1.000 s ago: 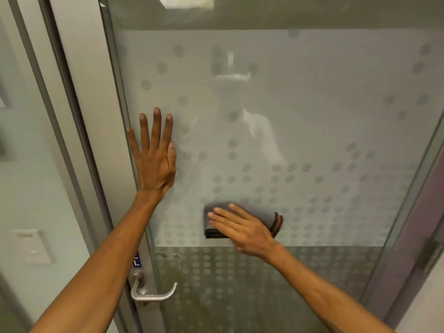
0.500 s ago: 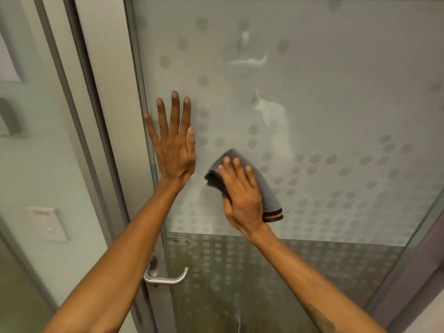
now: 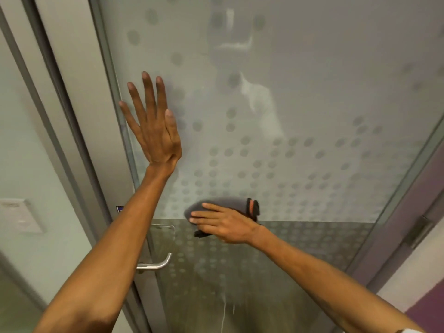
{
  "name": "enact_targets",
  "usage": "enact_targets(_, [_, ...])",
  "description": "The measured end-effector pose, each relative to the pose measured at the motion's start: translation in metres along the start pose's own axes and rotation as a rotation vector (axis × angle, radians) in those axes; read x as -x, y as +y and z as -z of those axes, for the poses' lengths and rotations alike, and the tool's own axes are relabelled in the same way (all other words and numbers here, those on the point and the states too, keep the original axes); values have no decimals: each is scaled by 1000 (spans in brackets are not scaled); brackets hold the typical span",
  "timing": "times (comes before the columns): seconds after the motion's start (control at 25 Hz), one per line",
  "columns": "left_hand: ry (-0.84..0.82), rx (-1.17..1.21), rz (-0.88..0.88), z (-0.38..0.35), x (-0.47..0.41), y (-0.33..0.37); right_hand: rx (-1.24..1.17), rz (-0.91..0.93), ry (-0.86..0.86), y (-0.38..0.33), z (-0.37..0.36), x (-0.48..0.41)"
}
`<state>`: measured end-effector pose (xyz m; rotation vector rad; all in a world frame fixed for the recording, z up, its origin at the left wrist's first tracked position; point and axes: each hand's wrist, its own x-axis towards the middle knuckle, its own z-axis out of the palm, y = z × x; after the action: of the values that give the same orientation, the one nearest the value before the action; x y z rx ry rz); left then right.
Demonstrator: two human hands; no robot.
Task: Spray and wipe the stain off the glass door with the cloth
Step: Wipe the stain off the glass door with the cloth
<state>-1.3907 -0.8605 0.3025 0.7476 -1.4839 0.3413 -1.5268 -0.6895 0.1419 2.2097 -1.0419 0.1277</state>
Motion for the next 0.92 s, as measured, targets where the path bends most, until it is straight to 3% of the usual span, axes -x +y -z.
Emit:
enact_targets(0.12, [2,-19,12,-1,-1,0,154,-180,85,8,11,84])
enact_targets(0.24, [11,-30,16,-3,0,2,306,-488,243,17,24,133])
enact_targets(0.4, [11,-16,19,-3,1,1,257,-800,459,23,23,84])
enact_targets(0.48, [10,-7,4,-3,2,3,169,-831,513,18,18,29])
enact_targets(0.56, [-3,10,-3,-2,1,2,106,-764,492,5,7,-23])
enact_targets(0.68, [-3,4,-6,-1,1,3,-8,-506,385,-20,-8,-73])
enact_targets(0.92, [4,-12,-20,-3,0,-3,-252,-17,-44,-35,-24,-103])
